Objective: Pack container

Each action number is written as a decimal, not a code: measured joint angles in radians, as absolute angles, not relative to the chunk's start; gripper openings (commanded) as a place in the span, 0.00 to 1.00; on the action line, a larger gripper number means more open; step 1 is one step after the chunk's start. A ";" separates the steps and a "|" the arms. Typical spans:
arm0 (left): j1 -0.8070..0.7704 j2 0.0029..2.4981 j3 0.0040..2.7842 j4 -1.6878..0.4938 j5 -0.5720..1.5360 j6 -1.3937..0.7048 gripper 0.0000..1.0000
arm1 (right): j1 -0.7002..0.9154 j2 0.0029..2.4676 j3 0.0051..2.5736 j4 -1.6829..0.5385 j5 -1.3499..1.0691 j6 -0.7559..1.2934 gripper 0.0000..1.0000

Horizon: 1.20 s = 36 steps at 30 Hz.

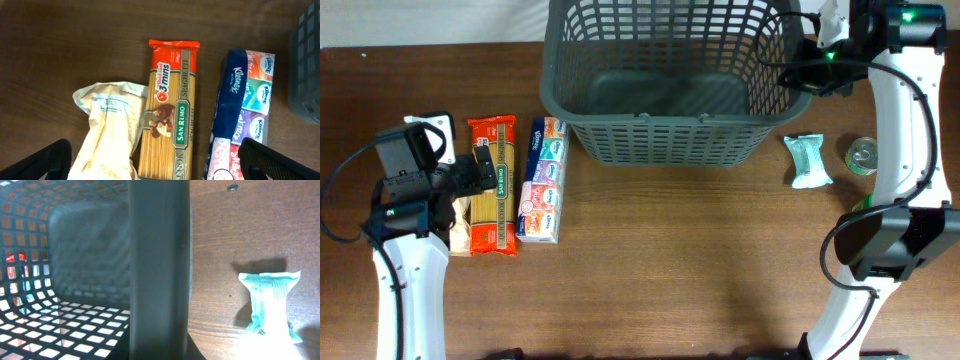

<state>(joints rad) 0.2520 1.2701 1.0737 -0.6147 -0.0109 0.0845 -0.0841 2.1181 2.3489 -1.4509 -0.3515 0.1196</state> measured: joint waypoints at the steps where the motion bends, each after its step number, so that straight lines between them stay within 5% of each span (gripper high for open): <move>1: 0.252 1.270 1.074 -0.615 -0.011 0.084 0.99 | -0.084 2.118 2.349 -1.453 -0.351 0.122 0.07; 11: 0.252 1.270 1.074 -0.615 -0.011 0.084 0.99 | -0.083 2.118 2.349 -1.424 -0.332 0.104 0.08; 14: 0.252 1.270 1.074 -0.615 -0.010 0.084 0.99 | -0.083 2.118 2.348 -1.413 -0.314 0.099 0.39; 21: 0.252 1.270 1.074 -0.615 -0.010 0.084 0.99 | -0.089 2.117 2.348 -1.411 -0.303 0.092 0.80; 29: 0.252 1.270 1.074 -0.625 0.021 0.084 0.99 | -0.095 2.005 2.527 -1.409 -0.333 0.083 0.89; 32: 0.253 1.270 1.075 -0.705 0.092 0.084 0.99 | -0.113 1.903 2.595 -1.407 -0.303 0.099 0.98; 36: 0.253 1.271 1.075 -0.753 0.250 0.084 0.99 | -0.189 1.783 2.630 -1.419 -0.252 0.136 0.99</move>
<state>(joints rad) 0.2531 1.2705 1.0748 -0.7528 0.2497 0.0845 -0.1894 1.7832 2.6305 -1.4189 -0.2523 0.1364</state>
